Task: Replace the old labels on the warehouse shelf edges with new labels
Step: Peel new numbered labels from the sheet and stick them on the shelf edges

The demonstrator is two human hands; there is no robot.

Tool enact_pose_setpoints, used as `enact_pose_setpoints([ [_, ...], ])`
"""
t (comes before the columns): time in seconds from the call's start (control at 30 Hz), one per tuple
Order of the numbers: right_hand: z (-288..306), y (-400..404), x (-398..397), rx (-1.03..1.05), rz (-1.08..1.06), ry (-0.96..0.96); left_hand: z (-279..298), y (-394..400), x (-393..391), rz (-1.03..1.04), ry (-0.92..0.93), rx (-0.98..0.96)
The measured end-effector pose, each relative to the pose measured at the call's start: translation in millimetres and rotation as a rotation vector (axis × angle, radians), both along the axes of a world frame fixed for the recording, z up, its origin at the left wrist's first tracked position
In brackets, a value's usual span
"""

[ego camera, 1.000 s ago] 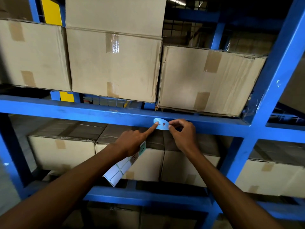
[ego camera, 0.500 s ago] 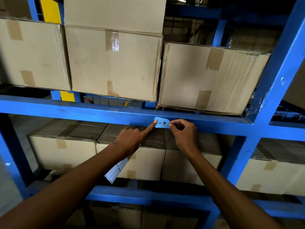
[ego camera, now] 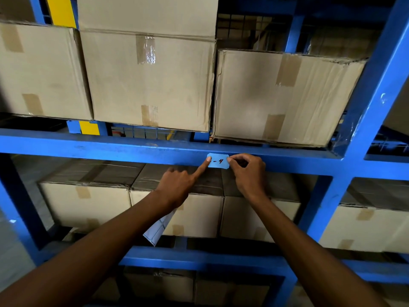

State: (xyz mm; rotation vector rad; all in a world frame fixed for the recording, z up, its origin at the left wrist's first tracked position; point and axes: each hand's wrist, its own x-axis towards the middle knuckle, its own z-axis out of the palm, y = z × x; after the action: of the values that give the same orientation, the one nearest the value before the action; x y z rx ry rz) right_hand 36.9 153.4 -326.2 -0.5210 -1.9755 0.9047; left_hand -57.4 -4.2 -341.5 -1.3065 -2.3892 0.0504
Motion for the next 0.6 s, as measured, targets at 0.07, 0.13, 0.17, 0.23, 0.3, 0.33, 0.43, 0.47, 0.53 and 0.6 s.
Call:
enact_pose_setpoints([
  [0.07,-0.5,-0.5,-1.3,0.0,-0.014,0.002,-0.7,-0.1,-1.0,-0.004,0.017,0.001],
  [0.13,-0.6,-0.9,-2.0,-0.001,-0.016,0.007,-1.8,0.1,-1.8,-0.008,0.014,0.005],
  [0.17,-0.8,-1.4,-2.1,0.0,-0.016,0.009,-2.3,0.0,-2.0,-0.009,0.009,0.005],
  [0.23,-0.9,-2.2,-2.4,0.007,-0.02,0.009,-2.5,0.6,-2.5,-0.013,0.003,0.005],
  [0.3,-1.0,-2.4,-2.7,0.016,-0.027,0.006,-2.7,0.7,-3.1,-0.014,0.001,0.001],
  [0.33,-1.1,-2.4,-2.7,0.023,-0.03,0.005,-2.7,0.7,-3.5,-0.013,0.004,-0.001],
  [0.43,-0.9,-1.3,-3.5,0.033,-0.029,0.001,-2.4,0.3,-3.8,-0.009,0.014,-0.009],
  [0.47,-0.4,-0.9,-3.6,0.029,-0.031,-0.01,-2.2,0.2,-3.8,-0.007,0.02,-0.009],
  [0.53,1.2,1.3,-2.6,0.006,-0.054,-0.02,-2.3,-0.2,-4.1,-0.005,0.033,-0.015],
  [0.6,2.7,6.1,3.1,-0.011,-0.091,-0.003,-3.2,-1.2,-4.4,-0.009,0.037,-0.033],
])
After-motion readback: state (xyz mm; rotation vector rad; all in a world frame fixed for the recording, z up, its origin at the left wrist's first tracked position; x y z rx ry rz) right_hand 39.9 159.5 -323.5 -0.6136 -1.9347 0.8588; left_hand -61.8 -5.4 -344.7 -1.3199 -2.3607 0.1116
